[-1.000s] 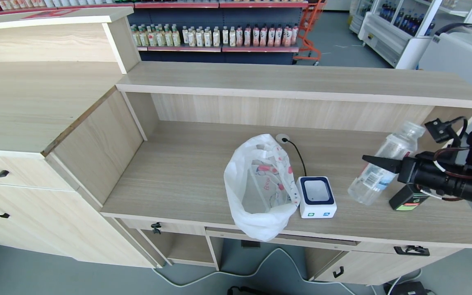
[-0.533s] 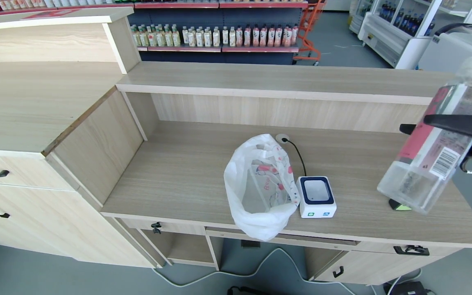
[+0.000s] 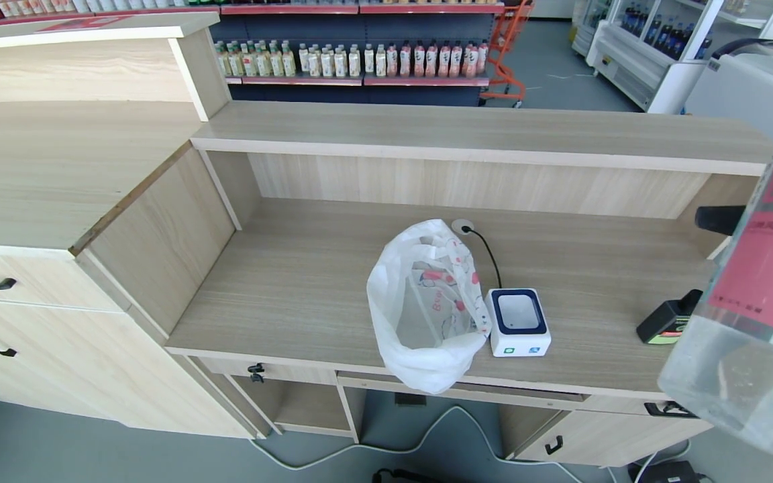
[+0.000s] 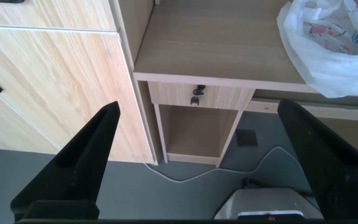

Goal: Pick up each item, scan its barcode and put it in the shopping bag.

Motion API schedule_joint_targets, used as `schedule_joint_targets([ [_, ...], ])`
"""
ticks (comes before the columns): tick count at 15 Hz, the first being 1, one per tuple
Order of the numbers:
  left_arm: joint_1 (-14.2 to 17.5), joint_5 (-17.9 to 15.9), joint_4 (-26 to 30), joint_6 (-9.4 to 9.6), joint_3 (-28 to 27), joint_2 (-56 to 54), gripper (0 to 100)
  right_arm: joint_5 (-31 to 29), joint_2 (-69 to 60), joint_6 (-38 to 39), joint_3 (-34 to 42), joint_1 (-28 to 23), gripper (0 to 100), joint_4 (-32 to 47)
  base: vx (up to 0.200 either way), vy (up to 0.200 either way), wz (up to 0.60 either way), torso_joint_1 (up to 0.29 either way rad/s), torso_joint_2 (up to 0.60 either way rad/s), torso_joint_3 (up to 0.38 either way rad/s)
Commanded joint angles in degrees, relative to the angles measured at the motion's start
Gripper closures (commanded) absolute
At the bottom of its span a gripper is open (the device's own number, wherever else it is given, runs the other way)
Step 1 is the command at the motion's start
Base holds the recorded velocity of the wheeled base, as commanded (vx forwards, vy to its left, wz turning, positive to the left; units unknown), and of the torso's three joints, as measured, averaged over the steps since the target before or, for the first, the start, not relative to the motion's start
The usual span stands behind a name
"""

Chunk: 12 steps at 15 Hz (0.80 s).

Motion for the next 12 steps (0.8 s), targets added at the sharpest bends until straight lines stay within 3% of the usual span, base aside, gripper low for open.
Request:
schedule_joint_targets([
  [1,0.0,0.0,0.0,-0.07,0.0,0.0,0,0.6,-2.0,0.0,1.2,1.4,100,0.0,0.0,0.0,0.0,0.0,0.0,0.0],
  [5,0.0,0.0,0.0,0.02,0.0,0.0,0,4.3,-5.2,0.3,4.2,1.7,100,0.4,0.0,0.0,0.0,0.0,0.0,0.0],
  [12,0.0,0.0,0.0,0.02,0.0,0.0,0,4.4,-5.6,0.3,4.5,1.7,100,0.4,0.0,0.0,0.0,0.0,0.0,0.0],
])
